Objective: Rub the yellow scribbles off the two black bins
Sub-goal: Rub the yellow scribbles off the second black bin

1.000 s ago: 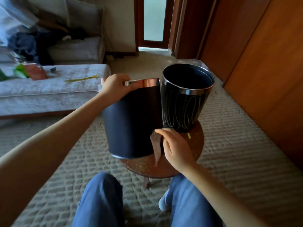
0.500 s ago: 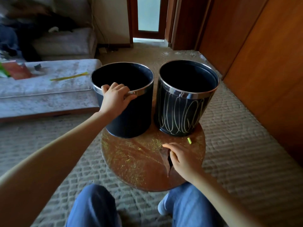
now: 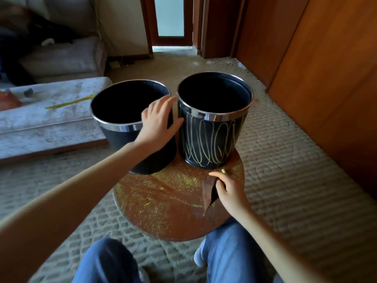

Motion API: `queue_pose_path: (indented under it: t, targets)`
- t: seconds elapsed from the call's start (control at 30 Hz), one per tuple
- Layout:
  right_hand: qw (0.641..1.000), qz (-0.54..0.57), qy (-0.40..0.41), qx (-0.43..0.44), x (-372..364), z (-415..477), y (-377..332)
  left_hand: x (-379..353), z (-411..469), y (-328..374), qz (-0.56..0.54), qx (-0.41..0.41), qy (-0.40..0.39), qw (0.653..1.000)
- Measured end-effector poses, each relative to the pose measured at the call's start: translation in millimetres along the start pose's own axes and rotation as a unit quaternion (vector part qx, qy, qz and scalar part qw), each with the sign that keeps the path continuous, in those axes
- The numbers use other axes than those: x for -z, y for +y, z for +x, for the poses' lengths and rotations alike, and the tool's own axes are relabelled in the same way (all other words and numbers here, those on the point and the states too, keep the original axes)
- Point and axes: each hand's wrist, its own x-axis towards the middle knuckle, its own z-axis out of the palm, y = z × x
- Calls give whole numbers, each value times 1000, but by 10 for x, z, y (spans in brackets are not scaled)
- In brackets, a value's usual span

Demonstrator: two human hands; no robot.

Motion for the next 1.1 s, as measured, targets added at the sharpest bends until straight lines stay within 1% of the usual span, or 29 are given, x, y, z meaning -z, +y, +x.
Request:
queue_pose_path:
  t: [0.1, 0.2, 0.23, 0.33, 0.43, 0.53, 0.63, 0.7, 0.83, 0.9, 0.97, 1.0, 1.07, 1.1]
  targets:
    - [996, 40, 49, -56, 180, 52, 48, -217, 267, 550, 17, -76, -50, 996]
    - [987, 73, 97, -105, 324, 73, 172, -439, 501, 864, 67, -93, -139, 984]
    - [984, 77, 112, -118, 350, 76, 225, -489, 557, 914, 69, -89, -148, 983]
    - [972, 88, 154, -155, 420, 58, 336, -599, 666, 984, 28, -64, -134, 988]
    - [951, 119, 204, -201, 540, 56, 408, -616, 850, 1149, -8, -25, -95, 995]
    - [922, 152, 260, -244, 730, 111, 435, -451, 1251, 1341, -37, 49, -73, 995]
    - [896, 181, 319, -249, 955, 187, 360, -246, 1487, 1331, -103, 129, -61, 984]
    - [878, 218, 346, -248, 1116, 237, 304, -161, 1418, 1306, -156, 165, -45, 973]
    - [808, 346, 407, -248, 1445, 163, 219, -29, 1007, 1423, -272, 210, -11, 939]
    - [785, 382, 426, -237, 1607, 23, 125, 73, 727, 1510, -310, 234, 8, 921]
    - [782, 400, 425, -219, 1725, -108, 23, 189, 410, 1527, -350, 267, 10, 898]
    - [785, 398, 424, -215, 1774, -145, -17, 234, 251, 1497, -379, 288, 11, 880]
    - [802, 375, 414, -214, 1848, -220, -136, 363, -92, 1440, -444, 330, 12, 833]
    - [816, 359, 399, -215, 1859, -249, -190, 430, -279, 1414, -467, 349, 12, 812]
